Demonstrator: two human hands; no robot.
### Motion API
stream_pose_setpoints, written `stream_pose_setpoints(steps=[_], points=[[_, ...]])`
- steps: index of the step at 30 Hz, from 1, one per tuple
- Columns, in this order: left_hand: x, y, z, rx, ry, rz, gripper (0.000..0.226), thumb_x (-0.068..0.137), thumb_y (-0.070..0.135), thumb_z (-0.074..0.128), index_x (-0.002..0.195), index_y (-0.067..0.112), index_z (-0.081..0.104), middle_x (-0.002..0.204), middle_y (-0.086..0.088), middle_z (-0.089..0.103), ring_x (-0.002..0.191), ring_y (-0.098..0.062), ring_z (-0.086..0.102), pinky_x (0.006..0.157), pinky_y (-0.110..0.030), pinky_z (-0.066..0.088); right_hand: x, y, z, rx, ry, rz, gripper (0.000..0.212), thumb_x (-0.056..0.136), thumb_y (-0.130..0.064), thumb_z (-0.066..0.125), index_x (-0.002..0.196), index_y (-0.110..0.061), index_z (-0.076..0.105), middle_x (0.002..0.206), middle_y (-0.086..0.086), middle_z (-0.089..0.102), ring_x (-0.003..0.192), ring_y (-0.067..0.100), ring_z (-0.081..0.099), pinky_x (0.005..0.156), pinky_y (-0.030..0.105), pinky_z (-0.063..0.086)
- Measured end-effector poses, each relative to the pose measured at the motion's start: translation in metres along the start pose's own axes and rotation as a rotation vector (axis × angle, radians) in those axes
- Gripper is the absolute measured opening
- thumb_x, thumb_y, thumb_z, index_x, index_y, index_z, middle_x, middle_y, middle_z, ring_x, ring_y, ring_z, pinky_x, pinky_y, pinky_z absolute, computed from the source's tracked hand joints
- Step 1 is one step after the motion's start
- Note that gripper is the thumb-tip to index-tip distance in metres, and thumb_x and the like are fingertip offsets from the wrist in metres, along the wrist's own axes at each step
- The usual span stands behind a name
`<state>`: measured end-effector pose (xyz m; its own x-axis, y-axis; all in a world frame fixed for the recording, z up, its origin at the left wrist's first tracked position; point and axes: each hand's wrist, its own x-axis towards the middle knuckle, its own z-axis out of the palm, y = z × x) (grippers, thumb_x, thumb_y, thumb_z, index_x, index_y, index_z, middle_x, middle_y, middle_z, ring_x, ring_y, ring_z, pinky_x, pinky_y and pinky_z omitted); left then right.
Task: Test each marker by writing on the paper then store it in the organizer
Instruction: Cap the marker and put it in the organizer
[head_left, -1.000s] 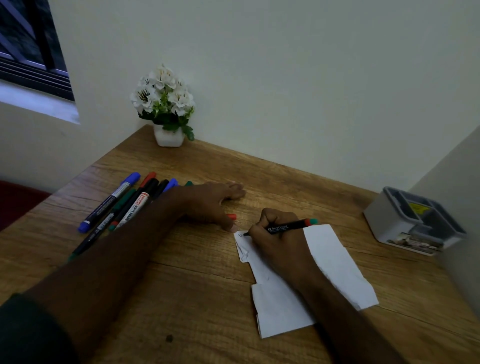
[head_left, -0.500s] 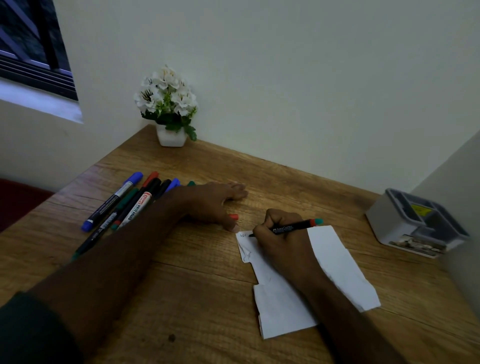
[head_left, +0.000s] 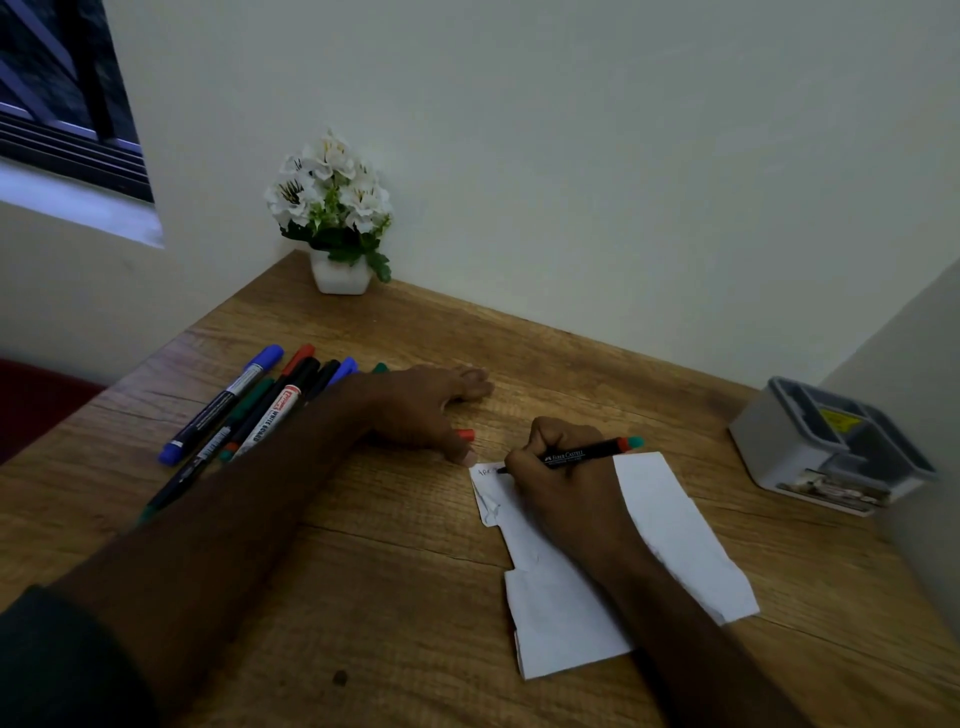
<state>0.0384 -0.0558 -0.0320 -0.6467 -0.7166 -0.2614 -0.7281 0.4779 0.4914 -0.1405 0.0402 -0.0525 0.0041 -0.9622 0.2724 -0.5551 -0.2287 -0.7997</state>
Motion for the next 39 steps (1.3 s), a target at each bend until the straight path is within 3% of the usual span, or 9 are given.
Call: stream_pose_setpoints(steps=[3,9,14,20,27,32,39], points=[[0.002,-0.004,0.000,0.007,-0.002,0.010,0.095,0.085,0.042,0.070,0.155,0.027,0.008,0.163,0.009,-0.005,0.150,-0.014,-0.003,0.118,-0.032,0.004,-0.001,-0.003,0.000,-0.008,-0.006,-0.010,0.024,0.080,0.000,0.066,0.059,-0.004,0.055,0.056,0.002,0.055,0.052,0.006,0.049,0.047,0.014,0.035],[0.006,-0.008,0.002,0.001,-0.003,0.009,0.096,0.083,0.044,0.071,0.155,0.030,0.009,0.163,0.010,-0.005,0.150,-0.014,-0.002,0.122,-0.038,0.005,-0.001,0.000,-0.015,-0.017,0.082,0.022,0.017,0.078,-0.023,0.061,0.063,-0.015,0.060,0.069,-0.004,0.063,0.068,0.012,0.062,0.061,0.035,0.051],[0.007,-0.009,0.002,0.009,-0.009,0.016,0.096,0.083,0.045,0.071,0.155,0.029,0.009,0.163,0.008,-0.005,0.150,-0.012,-0.002,0.123,-0.037,0.003,-0.004,0.000,-0.015,-0.236,-0.055,0.060,0.019,0.085,-0.025,0.065,0.068,-0.021,0.058,0.073,-0.009,0.065,0.069,0.009,0.061,0.054,0.019,0.045],[0.006,-0.007,0.001,0.008,-0.006,0.025,0.095,0.085,0.042,0.070,0.155,0.026,0.009,0.163,0.007,-0.005,0.149,-0.011,-0.003,0.118,-0.031,0.003,-0.005,-0.006,-0.013,-0.184,-0.052,0.065,0.016,0.086,-0.017,0.066,0.070,-0.014,0.061,0.070,-0.003,0.065,0.071,0.013,0.061,0.055,0.024,0.046],[0.004,-0.006,0.001,-0.012,-0.002,0.025,0.094,0.084,0.040,0.071,0.155,0.027,0.010,0.163,0.008,-0.004,0.150,-0.012,-0.001,0.119,-0.032,0.006,-0.005,-0.013,-0.010,-0.159,-0.041,0.043,0.019,0.085,-0.006,0.067,0.068,-0.001,0.059,0.064,0.001,0.061,0.061,0.001,0.054,0.051,0.011,0.039],[0.004,-0.005,0.001,-0.017,-0.002,0.020,0.095,0.084,0.040,0.071,0.155,0.027,0.010,0.163,0.008,-0.003,0.150,-0.012,-0.001,0.119,-0.033,0.006,-0.005,-0.013,-0.010,-0.170,-0.041,0.058,0.025,0.085,-0.010,0.068,0.063,-0.010,0.056,0.060,-0.005,0.056,0.059,0.000,0.053,0.049,0.012,0.038],[0.004,-0.005,0.001,0.003,-0.010,0.028,0.094,0.085,0.039,0.070,0.155,0.025,0.009,0.163,0.008,-0.005,0.150,-0.011,-0.003,0.120,-0.035,0.004,-0.006,-0.018,-0.014,-0.164,-0.040,0.060,0.021,0.085,-0.008,0.067,0.065,-0.006,0.058,0.062,-0.004,0.059,0.059,-0.001,0.054,0.050,0.011,0.039]])
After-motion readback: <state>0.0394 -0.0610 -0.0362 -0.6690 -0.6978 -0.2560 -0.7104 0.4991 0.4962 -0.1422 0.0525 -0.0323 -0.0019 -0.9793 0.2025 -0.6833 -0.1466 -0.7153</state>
